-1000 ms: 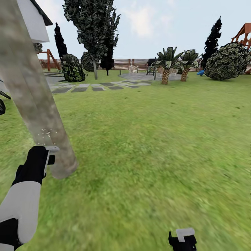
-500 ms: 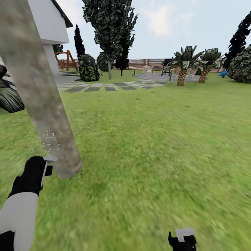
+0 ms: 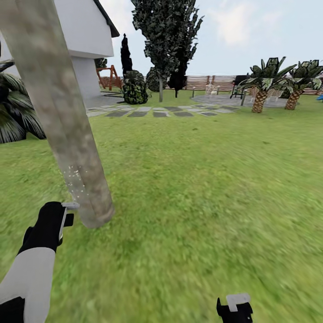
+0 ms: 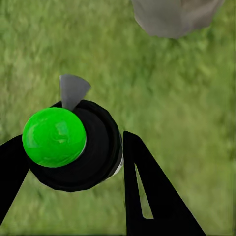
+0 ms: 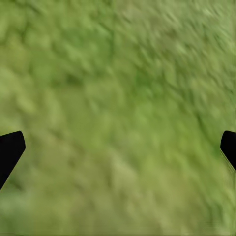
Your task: In the garden, pick up the pesticide atomizer on the floor and spray pesticide onto both trees until each tree trunk is fully covered.
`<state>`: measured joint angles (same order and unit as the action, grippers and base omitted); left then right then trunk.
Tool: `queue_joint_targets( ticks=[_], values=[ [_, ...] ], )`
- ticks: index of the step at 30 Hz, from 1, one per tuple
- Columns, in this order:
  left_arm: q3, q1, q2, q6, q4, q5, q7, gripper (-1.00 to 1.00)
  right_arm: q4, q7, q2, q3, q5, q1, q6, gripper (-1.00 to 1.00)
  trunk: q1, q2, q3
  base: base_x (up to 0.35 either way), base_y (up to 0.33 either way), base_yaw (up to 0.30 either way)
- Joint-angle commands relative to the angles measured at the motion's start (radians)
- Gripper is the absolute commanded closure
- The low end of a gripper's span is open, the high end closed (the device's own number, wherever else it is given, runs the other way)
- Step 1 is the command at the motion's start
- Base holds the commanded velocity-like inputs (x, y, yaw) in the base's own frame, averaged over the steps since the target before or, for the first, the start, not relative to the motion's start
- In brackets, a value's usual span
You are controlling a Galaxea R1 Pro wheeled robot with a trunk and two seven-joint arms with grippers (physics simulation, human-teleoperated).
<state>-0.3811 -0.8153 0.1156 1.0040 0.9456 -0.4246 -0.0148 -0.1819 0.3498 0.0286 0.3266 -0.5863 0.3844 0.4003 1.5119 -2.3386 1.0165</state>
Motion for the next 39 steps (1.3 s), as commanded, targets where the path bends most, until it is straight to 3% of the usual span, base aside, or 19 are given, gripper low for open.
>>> queue_joint_targets(
  ticks=[1,19,39],
  values=[
    [-0.001,-0.001,0.000,0.004,0.001,-0.002,-0.002,1.00,0.000,0.003,0.001,0.008,-0.010,0.001,0.003,-1.00,0.000,0.000,0.001,0.025,-0.273,0.059],
    [-0.001,-0.001,0.000,0.004,0.001,-0.002,-0.002,1.00,0.001,0.003,0.001,0.008,-0.010,0.001,0.003,-1.00,0.000,0.000,0.001,0.040,-0.276,0.017],
    [-0.001,-0.001,-0.001,0.005,0.001,-0.005,-0.002,1.00,0.001,0.003,0.000,0.008,-0.010,0.001,0.003,-1.00,0.000,0.000,0.001,0.143,-0.263,0.199]
  ],
)
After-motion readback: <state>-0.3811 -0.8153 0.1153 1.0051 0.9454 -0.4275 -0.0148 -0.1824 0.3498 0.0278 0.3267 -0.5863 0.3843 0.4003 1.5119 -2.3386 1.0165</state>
